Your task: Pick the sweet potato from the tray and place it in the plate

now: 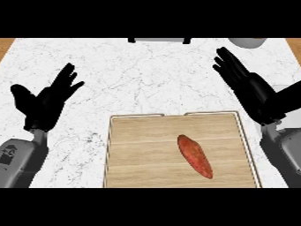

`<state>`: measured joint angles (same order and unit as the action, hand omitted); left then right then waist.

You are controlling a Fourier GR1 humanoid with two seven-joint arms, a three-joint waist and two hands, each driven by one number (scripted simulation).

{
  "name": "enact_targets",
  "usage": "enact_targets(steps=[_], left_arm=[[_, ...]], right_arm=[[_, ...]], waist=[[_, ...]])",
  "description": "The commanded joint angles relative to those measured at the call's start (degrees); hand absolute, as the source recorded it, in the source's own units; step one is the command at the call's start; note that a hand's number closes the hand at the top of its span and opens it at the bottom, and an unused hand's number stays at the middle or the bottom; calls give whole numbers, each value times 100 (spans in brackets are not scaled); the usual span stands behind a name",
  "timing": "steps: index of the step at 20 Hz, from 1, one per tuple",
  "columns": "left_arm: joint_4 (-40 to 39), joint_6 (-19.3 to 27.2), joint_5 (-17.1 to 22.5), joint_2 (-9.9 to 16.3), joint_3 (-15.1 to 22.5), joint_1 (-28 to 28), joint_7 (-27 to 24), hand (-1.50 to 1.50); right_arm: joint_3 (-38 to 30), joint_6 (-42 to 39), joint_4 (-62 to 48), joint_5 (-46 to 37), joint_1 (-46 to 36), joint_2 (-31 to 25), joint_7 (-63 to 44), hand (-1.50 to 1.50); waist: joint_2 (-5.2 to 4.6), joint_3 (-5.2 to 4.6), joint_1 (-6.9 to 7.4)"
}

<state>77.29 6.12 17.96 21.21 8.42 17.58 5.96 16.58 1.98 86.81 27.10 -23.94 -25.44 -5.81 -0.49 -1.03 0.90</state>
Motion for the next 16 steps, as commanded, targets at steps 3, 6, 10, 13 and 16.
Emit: enact_targets(steps=[3,6,10,13,16], left_arm=[[371,-275,-344,161,233,245,-462,0],[786,-537,-589,287,479,665,-744,0],[860,-793,-588,201,749,605,-780,0],[771,-801,-647,212,762,517,-866,0],[946,-652,-770,317,656,265,-928,0]], right_arm=[[1009,-1075,-1168,491,-7,214,-1436,-150],[1622,-1725,-1785,879,301,314,-2396,-150],[2743,-3478,-1457,-464,-967,-481,-2228,-150],[3098,-3991,-1370,-1265,-1781,-392,-1803,-150],[3203,-4590,-1941,-1415,-2298,-63,-1614,-150]], waist=[[-104,99,400],[-348,113,811],[-108,96,904],[-73,106,773],[-25,108,453]])
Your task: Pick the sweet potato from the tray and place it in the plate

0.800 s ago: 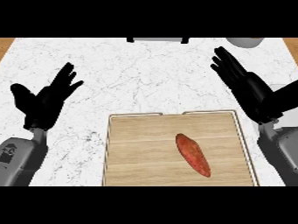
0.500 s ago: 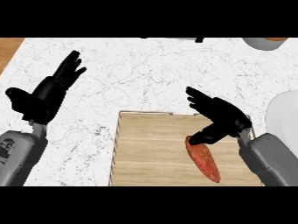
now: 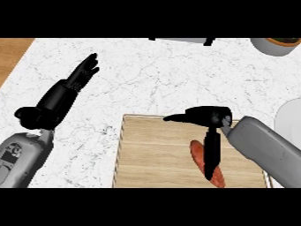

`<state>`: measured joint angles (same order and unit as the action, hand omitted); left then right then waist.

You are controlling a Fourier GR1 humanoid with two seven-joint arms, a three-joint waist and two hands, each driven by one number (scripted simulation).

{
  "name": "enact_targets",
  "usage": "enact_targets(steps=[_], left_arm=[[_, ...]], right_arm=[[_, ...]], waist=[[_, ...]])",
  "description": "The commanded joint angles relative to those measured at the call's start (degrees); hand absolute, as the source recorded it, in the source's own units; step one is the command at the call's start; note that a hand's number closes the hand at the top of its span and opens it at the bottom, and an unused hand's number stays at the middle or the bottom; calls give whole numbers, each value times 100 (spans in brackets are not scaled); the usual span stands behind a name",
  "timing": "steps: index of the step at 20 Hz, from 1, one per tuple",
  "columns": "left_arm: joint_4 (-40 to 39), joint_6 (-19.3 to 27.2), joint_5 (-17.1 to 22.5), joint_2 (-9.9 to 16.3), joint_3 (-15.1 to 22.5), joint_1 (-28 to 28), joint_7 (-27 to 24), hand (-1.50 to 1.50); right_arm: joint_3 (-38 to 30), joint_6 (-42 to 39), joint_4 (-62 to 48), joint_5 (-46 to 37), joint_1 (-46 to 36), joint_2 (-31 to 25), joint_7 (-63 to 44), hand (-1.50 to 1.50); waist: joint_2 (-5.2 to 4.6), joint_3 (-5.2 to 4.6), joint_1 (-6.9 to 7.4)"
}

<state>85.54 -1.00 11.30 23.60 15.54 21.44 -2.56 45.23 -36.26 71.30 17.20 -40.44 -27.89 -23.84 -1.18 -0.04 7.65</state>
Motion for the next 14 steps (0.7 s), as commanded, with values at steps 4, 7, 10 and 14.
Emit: enact_targets(steps=[4,7,10,14], left_arm=[[214,-127,-30,292,-250,-702,-419,0],[375,11,-54,266,-371,-577,-25,0],[312,177,-342,50,-183,-725,-252,0],[477,-94,-97,220,-384,-913,-283,0]], right_arm=[[376,-1117,-967,-701,-1419,883,22,-150],[286,-1681,-1407,-435,-1741,1195,-643,-150],[87,-2206,-2106,189,-1952,1406,-1347,-150],[95,-3026,-2912,564,-2340,1571,-1576,-150]], waist=[[77,0,-396],[107,-1,-562],[105,-7,-622],[97,-7,-564]])
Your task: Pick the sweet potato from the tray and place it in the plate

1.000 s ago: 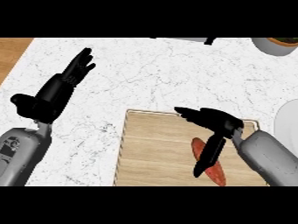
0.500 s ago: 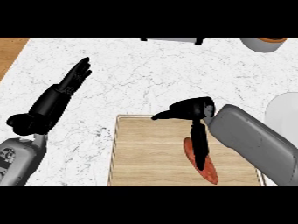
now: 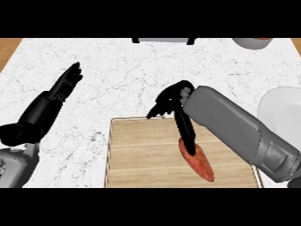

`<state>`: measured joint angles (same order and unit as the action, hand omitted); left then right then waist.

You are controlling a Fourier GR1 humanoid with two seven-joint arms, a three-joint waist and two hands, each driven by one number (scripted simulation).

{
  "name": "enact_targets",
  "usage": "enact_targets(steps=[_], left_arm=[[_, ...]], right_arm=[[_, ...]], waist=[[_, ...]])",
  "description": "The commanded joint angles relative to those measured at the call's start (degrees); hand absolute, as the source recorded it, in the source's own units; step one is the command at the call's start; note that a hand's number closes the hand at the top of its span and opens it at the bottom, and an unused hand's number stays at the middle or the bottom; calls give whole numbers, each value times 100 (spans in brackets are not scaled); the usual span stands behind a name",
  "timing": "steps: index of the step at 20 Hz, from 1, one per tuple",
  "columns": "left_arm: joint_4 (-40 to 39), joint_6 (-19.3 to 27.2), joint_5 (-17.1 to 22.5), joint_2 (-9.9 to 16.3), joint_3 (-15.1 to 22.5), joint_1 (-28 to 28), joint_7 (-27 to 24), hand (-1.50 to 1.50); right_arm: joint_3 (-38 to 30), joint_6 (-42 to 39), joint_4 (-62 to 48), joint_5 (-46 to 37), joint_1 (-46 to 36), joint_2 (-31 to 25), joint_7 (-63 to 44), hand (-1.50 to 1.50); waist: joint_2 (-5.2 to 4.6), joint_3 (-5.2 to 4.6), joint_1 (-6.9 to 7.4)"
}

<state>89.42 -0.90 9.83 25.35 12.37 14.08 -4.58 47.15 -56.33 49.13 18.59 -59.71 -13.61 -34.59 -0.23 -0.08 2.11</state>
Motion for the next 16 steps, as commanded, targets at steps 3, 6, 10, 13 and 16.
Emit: enact_targets(steps=[3,6,10,13,16], left_arm=[[281,-90,66,37,-65,-74,251,0],[349,-78,36,20,-151,122,417,0],[380,-139,-162,-57,-84,-323,-13,0],[88,-69,-267,-300,-98,-212,-131,0],[486,-56,-317,-235,-84,-390,174,0]], right_arm=[[49,-1255,-1192,410,-741,444,-726,-150],[49,-1124,-1539,76,-1041,587,-718,-150],[-129,-1253,-2174,-123,-1344,821,-523,-150],[-227,-1171,-2410,-346,-1356,922,-448,-150],[-388,-1545,-2683,-381,-1488,855,-239,-150]], waist=[[-8,2,18],[-9,6,-22],[-30,5,6],[-27,6,-59],[-19,7,-38]])
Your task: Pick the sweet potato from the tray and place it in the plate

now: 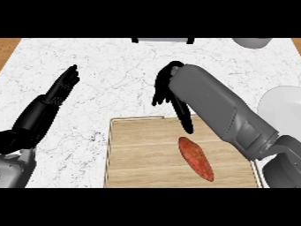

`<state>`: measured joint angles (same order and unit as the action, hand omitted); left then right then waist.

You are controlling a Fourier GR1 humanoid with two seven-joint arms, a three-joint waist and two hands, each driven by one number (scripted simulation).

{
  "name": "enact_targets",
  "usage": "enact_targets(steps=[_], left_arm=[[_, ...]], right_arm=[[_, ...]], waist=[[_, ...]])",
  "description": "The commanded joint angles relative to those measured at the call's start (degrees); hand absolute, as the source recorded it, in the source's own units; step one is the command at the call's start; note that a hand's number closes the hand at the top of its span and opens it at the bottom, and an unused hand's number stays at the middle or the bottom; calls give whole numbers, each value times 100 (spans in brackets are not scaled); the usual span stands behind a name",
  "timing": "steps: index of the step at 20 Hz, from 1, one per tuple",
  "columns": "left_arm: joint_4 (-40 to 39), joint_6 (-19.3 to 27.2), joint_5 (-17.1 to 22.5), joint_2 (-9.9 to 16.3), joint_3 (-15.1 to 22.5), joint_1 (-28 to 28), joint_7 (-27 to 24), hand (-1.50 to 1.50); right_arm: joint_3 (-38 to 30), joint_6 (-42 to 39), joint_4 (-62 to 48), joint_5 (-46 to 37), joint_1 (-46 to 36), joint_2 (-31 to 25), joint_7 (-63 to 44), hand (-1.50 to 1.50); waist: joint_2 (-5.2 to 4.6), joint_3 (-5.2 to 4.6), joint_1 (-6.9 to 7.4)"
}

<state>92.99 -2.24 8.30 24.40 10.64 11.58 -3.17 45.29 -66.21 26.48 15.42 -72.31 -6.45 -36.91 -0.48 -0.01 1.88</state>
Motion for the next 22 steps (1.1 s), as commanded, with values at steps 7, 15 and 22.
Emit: enact_targets(steps=[7,15,22], left_arm=[[-4,-197,-32,-46,-236,11,29,0],[166,-180,-161,-186,-221,-242,48,0],[72,-205,-306,-243,-232,-161,26,0]], right_arm=[[-20,-682,-429,-642,196,316,411,-150],[310,-778,199,-1166,1014,170,716,-150],[532,-729,433,-1416,1468,251,755,-150]], waist=[[3,2,-35],[36,3,-102],[28,2,-124]])
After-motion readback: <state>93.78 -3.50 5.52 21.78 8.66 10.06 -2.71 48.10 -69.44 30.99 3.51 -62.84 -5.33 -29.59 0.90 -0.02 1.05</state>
